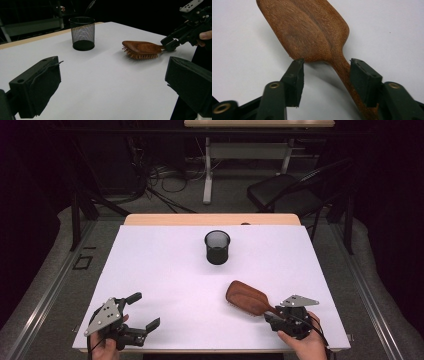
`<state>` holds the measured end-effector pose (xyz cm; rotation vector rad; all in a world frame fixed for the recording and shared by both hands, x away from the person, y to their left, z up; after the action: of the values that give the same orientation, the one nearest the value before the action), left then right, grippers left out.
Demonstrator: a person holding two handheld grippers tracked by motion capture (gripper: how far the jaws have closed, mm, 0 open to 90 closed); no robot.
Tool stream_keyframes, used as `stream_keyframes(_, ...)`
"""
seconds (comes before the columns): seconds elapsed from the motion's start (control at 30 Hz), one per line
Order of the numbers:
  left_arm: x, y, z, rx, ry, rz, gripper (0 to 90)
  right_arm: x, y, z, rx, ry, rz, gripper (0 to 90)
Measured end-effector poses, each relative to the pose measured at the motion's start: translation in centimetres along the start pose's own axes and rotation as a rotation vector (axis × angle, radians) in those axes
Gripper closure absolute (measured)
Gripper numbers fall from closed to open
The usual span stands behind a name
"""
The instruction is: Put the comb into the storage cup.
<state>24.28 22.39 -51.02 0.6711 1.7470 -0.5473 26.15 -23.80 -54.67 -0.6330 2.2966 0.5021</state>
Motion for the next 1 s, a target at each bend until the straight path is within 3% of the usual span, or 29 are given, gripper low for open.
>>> stream_keyframes(0.37, 0.0, 0.0, -0.1, 0.005, -0.002, -0.001, 0.4, -0.3, -0.2, 0.2, -0.007, -0.011, -0.052, 35.8)
stream_keyframes(0.43, 0.0, 0.0, 0.0, 0.006, -0.002, 0.001, 0.4, -0.5, -0.2, 0.1, -0.020, 0.002, -0.016, 35.4)
stream_keyframes(0.53, 0.0, -0.1, -0.1, -0.003, -0.002, 0.003, 0.4, -0.7, -0.2, -0.1, -0.024, -0.008, -0.015, 34.6)
stream_keyframes(0.63, 0.0, -0.1, 0.0, 0.004, -0.001, 0.003, 0.4, -0.8, -0.4, -0.2, -0.030, 0.003, -0.025, 28.4)
stream_keyframes(0.7, 0.0, -0.1, 0.0, 0.004, 0.000, 0.003, 0.4, -0.9, -0.7, -0.1, -0.056, 0.052, -0.017, 19.2)
stream_keyframes(0.93, 0.1, -0.1, 0.1, 0.001, 0.000, 0.002, 0.4, -1.1, -0.9, 0.1, -0.050, 0.089, -0.029, 12.5)
stream_keyframes(1.0, 0.1, -0.2, 0.1, 0.002, 0.000, -0.001, 0.4, -1.4, -0.9, 0.1, -0.058, 0.106, -0.046, 6.0)
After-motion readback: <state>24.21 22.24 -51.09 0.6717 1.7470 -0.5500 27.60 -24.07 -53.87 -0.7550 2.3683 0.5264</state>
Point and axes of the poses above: each handheld gripper's, and its own axes: z roughly forward along the jaws, x roughly out of its underside, y roughly to its left, the point moved 2 cm from there along z, roughly forward along the jaws, and after that the axes turned 8 degrees about -x, right-handed, at the moved point
